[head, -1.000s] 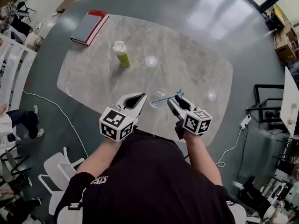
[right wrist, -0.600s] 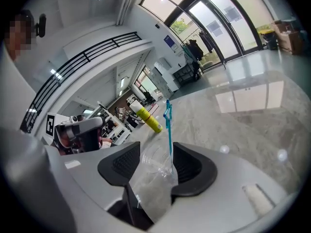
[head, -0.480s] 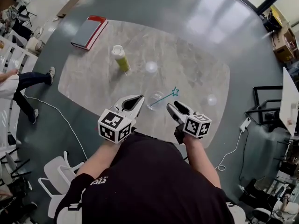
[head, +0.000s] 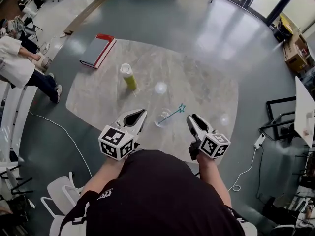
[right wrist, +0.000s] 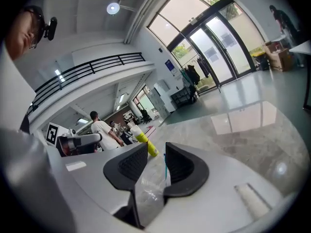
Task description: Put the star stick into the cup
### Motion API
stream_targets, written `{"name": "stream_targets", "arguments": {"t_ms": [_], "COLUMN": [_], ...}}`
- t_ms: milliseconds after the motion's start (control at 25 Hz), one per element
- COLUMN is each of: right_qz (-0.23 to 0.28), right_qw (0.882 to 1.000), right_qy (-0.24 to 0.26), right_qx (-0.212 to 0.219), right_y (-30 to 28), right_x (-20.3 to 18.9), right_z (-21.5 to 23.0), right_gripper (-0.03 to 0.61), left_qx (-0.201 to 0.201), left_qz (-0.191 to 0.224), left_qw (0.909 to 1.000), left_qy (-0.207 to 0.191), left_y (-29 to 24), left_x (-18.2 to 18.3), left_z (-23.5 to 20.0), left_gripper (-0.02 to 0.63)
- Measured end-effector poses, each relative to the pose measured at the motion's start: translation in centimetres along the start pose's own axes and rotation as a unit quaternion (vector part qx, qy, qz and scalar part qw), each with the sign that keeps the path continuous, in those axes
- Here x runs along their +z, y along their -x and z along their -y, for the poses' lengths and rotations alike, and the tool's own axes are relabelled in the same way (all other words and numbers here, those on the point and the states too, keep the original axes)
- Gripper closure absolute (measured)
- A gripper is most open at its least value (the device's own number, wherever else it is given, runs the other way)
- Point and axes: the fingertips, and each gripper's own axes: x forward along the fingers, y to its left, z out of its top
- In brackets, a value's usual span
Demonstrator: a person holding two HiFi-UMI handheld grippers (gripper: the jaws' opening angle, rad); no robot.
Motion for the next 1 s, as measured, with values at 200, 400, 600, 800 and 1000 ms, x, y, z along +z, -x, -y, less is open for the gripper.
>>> {"name": "stream_targets", "arguments": {"t_ms": [200, 400, 600, 800, 1000], "right_qz": [0.041, 0.072, 0.108, 0.119, 0.115], "right_qw": [0.998, 0.988, 0.969, 0.963, 0.964], "right_qy": [0.035, 0.104, 0.182, 0.204, 0.206], "right_qx": [0.034, 0.087, 0.124, 0.131, 0.123], "right_y": [1.4, 2.7, 4.1, 4.4, 4.3], "right_x": [3.4, 6.6, 9.4, 10.3, 10.0], "right_z": [-3.2, -8.4, -13.2, -14.5, -14.1], "right_gripper": [0.559, 0.565, 0.565, 0.566, 0.566], "left_qx": [-0.008, -0.018, -0.017, -0.013, -0.008], "left_qz": [0.021, 0.049, 0.074, 0.088, 0.092], "left_qw": [0.9996, 0.9977, 0.995, 0.9939, 0.9935], "left_qy": [-0.018, -0.044, -0.065, -0.065, -0.066], "left_y": [0.7, 1.6, 2.5, 3.1, 3.4], "left_x": [2.3, 4.8, 6.9, 7.6, 8.0], "left_z": [1.2, 2.4, 2.6, 1.8, 1.3], "left_gripper": [0.611, 0.611, 0.611, 0.611, 0.611]}}
